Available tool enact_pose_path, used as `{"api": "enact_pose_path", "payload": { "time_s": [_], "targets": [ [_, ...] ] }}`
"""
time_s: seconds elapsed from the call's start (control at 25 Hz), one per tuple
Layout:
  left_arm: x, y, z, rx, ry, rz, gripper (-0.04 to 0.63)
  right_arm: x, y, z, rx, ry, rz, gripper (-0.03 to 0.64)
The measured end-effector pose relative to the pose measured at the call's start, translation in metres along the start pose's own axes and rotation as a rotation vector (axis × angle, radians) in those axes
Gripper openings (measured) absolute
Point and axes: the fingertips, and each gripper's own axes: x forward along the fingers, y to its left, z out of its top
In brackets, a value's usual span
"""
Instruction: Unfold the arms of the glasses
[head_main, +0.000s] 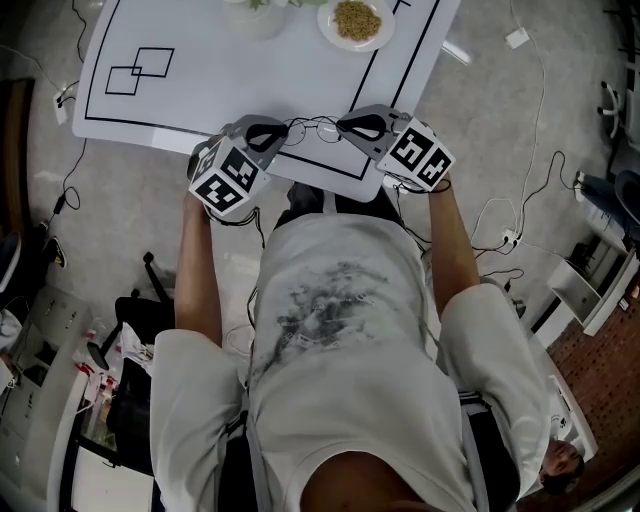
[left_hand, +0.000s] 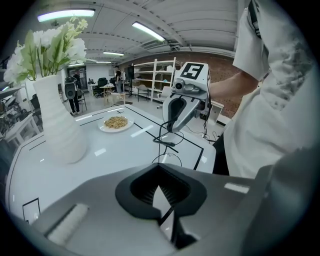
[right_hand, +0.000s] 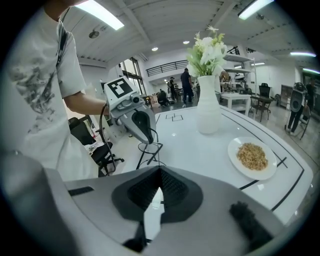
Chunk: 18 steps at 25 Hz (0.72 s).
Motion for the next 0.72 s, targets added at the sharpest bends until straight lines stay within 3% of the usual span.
{"api": "enact_pose_path", "payload": {
  "time_s": [0.72],
  "targets": [
    [-0.027, 0.023, 0.02, -0.094, -0.133, 0.144, 0.005, -0.016, -0.017, 0.036, 0.032, -0.137, -0.155, 0.015]
  ]
}}
